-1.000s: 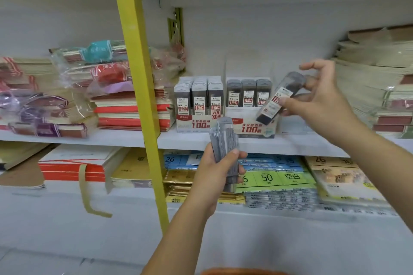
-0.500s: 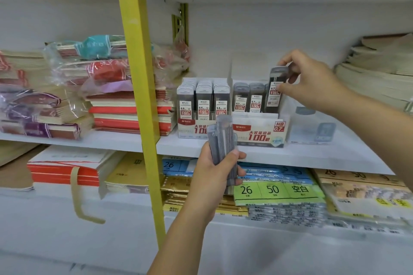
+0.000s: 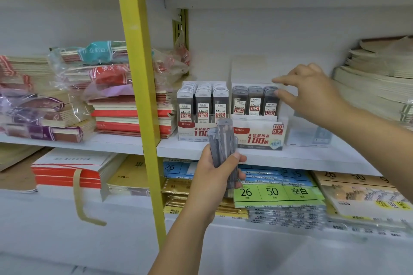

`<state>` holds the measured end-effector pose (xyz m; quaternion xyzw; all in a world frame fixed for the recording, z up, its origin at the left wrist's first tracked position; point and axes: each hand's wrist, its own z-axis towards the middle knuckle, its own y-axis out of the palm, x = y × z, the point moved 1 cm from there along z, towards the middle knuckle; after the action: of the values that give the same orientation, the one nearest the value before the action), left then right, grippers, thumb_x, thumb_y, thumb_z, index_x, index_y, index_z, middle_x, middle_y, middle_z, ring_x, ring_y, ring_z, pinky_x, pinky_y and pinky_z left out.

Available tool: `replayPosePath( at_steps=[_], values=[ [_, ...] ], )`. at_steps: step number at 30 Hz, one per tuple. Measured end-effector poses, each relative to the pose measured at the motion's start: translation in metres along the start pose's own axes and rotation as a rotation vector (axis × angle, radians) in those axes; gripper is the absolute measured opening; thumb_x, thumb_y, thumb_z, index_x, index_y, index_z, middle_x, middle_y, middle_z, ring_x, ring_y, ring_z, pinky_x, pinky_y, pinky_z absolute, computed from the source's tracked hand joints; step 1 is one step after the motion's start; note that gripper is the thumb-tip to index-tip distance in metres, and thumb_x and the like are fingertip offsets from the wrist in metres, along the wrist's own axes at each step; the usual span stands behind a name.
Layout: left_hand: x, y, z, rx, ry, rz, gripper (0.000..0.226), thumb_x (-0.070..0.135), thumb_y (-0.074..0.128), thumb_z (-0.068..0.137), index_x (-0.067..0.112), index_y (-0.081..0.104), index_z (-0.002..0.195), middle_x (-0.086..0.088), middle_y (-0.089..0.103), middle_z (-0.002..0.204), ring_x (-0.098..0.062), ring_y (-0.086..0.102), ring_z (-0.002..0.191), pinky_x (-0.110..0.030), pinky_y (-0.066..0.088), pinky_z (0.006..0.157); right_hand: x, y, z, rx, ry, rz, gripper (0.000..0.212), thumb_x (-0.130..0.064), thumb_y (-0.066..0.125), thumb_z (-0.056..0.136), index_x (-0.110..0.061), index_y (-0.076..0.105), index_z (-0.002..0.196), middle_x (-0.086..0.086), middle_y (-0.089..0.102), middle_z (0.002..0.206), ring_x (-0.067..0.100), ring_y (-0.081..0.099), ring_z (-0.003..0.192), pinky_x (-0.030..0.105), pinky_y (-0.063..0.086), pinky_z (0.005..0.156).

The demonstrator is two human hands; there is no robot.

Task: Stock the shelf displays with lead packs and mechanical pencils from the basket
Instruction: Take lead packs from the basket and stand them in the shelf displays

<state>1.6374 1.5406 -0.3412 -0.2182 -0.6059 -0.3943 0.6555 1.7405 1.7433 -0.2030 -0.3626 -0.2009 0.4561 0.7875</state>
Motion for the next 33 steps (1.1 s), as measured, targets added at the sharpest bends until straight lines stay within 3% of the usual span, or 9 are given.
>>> replayPosePath(
  at_steps=[4, 6, 8, 11, 14, 18, 21, 25, 33],
  values=[
    [0.006, 0.001, -0.005, -0.029, 0.001, 0.016, 0.021, 0.031, 0.067, 0.095, 0.028, 0.060, 0.115, 0.004, 0.076, 0.085, -0.007, 0.067, 0.061, -0.018, 0.052, 0.053, -0.033, -0.011, -0.026, 0.146, -0.094, 0.195, 0.025, -0.032, 0.057, 0.092, -0.025, 0.069, 0.112, -0.006, 0.060, 0.096, 0.007, 0.047, 0.090, 0.019, 0.033, 0.076],
    [0.008, 0.001, -0.007, -0.046, 0.019, 0.031, 0.022, 0.029, 0.068, 0.094, 0.030, 0.059, 0.113, 0.002, 0.076, 0.088, -0.007, 0.067, 0.060, -0.018, 0.051, 0.052, -0.060, -0.011, -0.043, -0.038, -0.101, 0.462, 0.022, -0.038, 0.059, 0.089, -0.040, 0.063, 0.110, -0.018, 0.061, 0.083, -0.001, 0.056, 0.074, 0.007, 0.039, 0.063],
    [0.010, 0.001, -0.009, -0.063, 0.037, 0.040, 0.024, 0.027, 0.071, 0.091, 0.031, 0.058, 0.111, 0.000, 0.075, 0.086, -0.008, 0.065, 0.059, -0.020, 0.050, 0.051, -0.078, -0.005, -0.054, -0.263, -0.019, 0.748, 0.025, -0.036, 0.066, 0.087, -0.046, 0.059, 0.108, -0.018, 0.065, 0.086, 0.003, 0.062, 0.060, 0.011, 0.045, 0.053],
    [0.011, 0.000, -0.012, -0.085, 0.061, 0.081, 0.026, 0.028, 0.073, 0.088, 0.033, 0.059, 0.109, -0.002, 0.073, 0.081, -0.011, 0.063, 0.058, -0.023, 0.050, 0.050, -0.084, 0.002, -0.059, -0.353, 0.087, 0.998, 0.024, -0.019, 0.071, 0.086, -0.027, 0.067, 0.108, -0.012, 0.070, 0.074, 0.011, 0.061, 0.050, 0.020, 0.048, 0.046],
    [0.013, -0.005, -0.015, -0.093, 0.078, 0.072, 0.023, 0.036, 0.071, 0.090, 0.034, 0.059, 0.110, 0.001, 0.074, 0.088, -0.009, 0.065, 0.061, -0.022, 0.051, 0.052, -0.080, -0.003, -0.057, -0.360, 0.106, 1.101, 0.017, -0.012, 0.068, 0.088, -0.021, 0.067, 0.102, -0.005, 0.072, 0.074, 0.015, 0.064, 0.053, 0.021, 0.047, 0.047],
    [0.016, -0.016, -0.017, -0.074, 0.071, 0.084, 0.033, 0.053, 0.061, 0.089, 0.030, 0.058, 0.113, 0.003, 0.075, 0.089, -0.008, 0.061, 0.058, -0.020, 0.051, 0.054, -0.069, -0.009, -0.053, -0.350, 0.143, 1.177, 0.008, -0.013, 0.058, 0.094, -0.019, 0.061, 0.098, 0.000, 0.069, 0.078, 0.019, 0.063, 0.065, 0.034, 0.050, 0.064],
    [0.012, -0.022, -0.017, -0.050, 0.037, 0.075, 0.033, 0.046, 0.072, 0.087, 0.034, 0.060, 0.115, 0.001, 0.068, 0.073, -0.009, 0.061, 0.059, -0.019, 0.052, 0.056, -0.067, -0.007, -0.056, -0.383, 0.143, 1.081, 0.013, -0.020, 0.052, 0.098, -0.025, 0.063, 0.093, -0.005, 0.071, 0.086, 0.012, 0.064, 0.072, 0.035, 0.050, 0.073],
    [0.006, -0.022, -0.012, 0.040, 0.010, 0.053, 0.048, 0.031, 0.083, 0.080, 0.044, 0.057, 0.118, 0.005, 0.070, 0.083, -0.007, 0.061, 0.059, -0.023, 0.054, 0.058, -0.069, -0.001, -0.062, -0.355, 0.160, 1.117, 0.024, -0.011, 0.054, 0.096, -0.028, 0.059, 0.112, -0.008, 0.073, 0.105, 0.009, 0.069, 0.088, 0.024, 0.054, 0.073],
    [0.004, -0.020, -0.010, 0.031, 0.043, 0.089, 0.038, 0.028, 0.079, 0.085, 0.051, 0.056, 0.105, 0.009, 0.069, 0.072, -0.004, 0.059, 0.054, -0.018, 0.051, 0.053, -0.071, 0.004, -0.064, -0.317, 0.190, 1.129, 0.021, -0.017, 0.062, 0.092, -0.020, 0.054, 0.111, 0.003, 0.075, 0.093, 0.022, 0.071, 0.085, 0.033, 0.056, 0.072]
  ],
)
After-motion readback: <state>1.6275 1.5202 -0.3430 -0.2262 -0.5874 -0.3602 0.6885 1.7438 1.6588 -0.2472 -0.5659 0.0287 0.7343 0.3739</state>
